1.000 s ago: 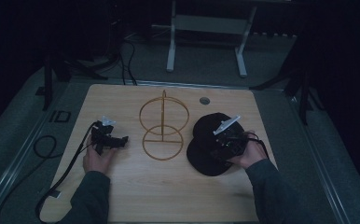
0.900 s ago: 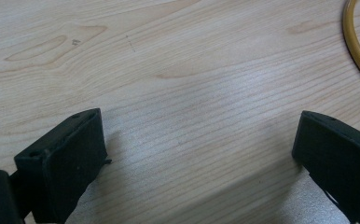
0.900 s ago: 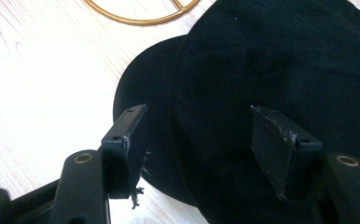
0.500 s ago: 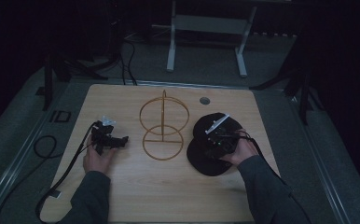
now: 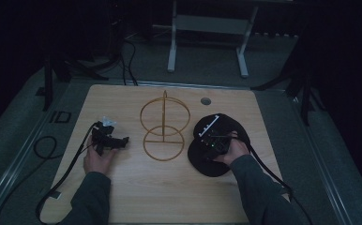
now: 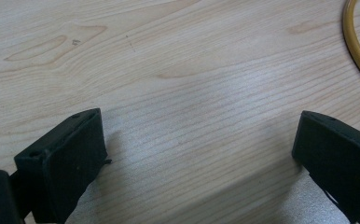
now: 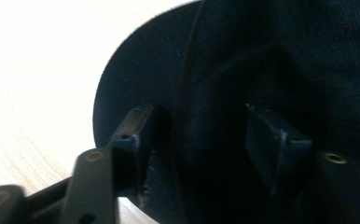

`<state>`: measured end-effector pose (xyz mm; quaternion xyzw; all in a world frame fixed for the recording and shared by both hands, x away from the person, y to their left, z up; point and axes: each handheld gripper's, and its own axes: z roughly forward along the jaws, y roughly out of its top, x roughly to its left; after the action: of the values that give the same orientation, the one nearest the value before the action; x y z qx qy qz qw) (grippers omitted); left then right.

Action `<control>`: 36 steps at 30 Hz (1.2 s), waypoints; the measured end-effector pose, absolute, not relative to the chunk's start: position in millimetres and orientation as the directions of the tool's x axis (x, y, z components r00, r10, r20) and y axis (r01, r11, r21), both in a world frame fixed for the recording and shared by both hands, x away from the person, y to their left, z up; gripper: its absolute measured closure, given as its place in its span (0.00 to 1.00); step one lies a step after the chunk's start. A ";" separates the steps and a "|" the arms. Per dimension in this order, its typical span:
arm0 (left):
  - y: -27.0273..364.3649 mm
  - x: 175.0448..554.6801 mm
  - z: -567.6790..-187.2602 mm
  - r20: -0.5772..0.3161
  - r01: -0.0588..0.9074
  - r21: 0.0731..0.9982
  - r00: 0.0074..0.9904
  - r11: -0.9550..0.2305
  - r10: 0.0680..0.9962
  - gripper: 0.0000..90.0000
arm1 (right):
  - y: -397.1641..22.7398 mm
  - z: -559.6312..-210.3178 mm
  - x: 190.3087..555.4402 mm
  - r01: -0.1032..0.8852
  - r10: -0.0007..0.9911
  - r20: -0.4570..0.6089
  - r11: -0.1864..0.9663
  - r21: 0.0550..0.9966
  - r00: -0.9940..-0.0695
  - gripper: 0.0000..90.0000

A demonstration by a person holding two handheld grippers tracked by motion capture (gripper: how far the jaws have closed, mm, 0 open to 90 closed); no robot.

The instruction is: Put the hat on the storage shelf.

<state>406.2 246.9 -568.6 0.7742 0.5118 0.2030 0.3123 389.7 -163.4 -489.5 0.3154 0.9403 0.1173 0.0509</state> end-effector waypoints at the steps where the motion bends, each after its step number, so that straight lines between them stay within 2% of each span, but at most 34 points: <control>1: 246.9 406.2 -568.6 -0.005 0.666 0.691 0.394 -0.281 0.919 0.03 | -163.4 -490.8 391.2 0.594 0.615 -0.004 0.764 0.251 -0.789 0.52; 7: 246.9 406.2 -568.6 -0.005 0.666 0.691 0.394 -0.281 0.919 0.03 | -173.9 -490.2 399.2 0.652 0.643 0.130 0.710 0.267 -0.754 0.78; 10: 246.9 406.2 -568.6 -0.005 0.666 0.691 0.394 -0.281 0.919 0.03 | -176.1 -489.5 400.1 0.652 0.637 0.152 0.710 0.265 -0.756 0.85; 18: 247.0 406.2 -568.6 -0.005 0.666 0.691 0.394 -0.281 0.919 0.03 | -178.4 -482.6 399.6 0.645 0.645 0.087 0.729 0.230 -0.759 0.87; 36: 246.9 406.2 -568.6 -0.006 0.666 0.691 0.393 -0.281 0.919 0.03 | -187.9 -449.1 401.6 0.613 0.636 0.024 0.732 0.299 -0.771 0.87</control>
<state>406.2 246.9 -568.6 0.7740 0.5120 0.2030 0.3124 401.6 -187.9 -449.1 0.3359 0.9296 0.1462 0.0398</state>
